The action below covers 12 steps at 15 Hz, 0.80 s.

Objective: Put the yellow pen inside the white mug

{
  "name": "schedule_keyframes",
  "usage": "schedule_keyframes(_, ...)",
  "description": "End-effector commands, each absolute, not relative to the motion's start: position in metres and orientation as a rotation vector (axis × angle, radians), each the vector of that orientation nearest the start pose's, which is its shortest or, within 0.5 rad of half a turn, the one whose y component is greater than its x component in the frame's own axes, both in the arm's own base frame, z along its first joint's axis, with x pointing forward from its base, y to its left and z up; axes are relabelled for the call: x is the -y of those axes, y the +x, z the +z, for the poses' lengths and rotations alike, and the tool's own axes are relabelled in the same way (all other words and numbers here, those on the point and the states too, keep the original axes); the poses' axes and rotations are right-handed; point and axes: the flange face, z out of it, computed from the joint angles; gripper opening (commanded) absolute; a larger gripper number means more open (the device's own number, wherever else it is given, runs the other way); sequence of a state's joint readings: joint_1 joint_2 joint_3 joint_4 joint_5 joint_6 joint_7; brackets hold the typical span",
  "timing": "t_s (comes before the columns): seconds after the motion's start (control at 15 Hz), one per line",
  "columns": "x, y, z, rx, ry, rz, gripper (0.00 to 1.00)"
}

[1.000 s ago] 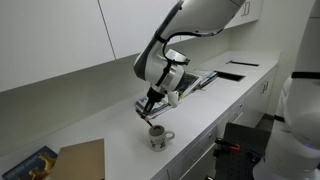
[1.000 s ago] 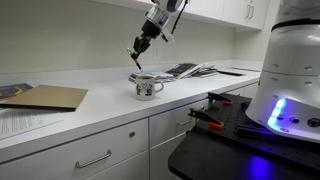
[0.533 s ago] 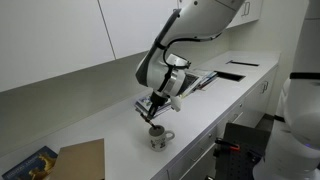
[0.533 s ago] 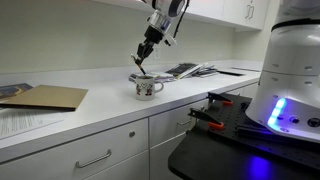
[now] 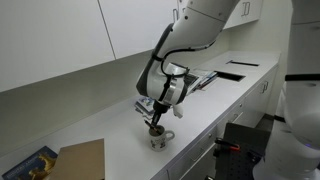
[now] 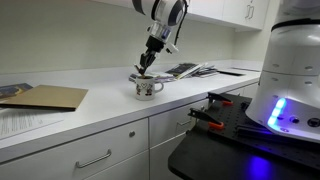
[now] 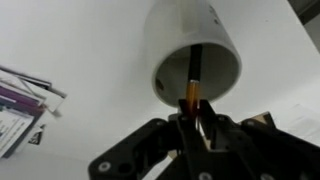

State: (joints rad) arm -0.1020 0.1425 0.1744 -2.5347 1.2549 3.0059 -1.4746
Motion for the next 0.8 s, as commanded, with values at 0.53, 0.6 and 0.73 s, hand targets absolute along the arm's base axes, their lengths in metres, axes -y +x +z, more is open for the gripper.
schedule_keyframes(0.53,0.027,0.453,0.220,0.392,-2.948,-0.567,0.87)
schedule_keyframes(0.6,0.026,0.453,0.222,0.378,-2.945,-0.559,0.95)
schedule_keyframes(0.73,0.025,0.452,0.222,0.359,-2.938,-0.501,1.00)
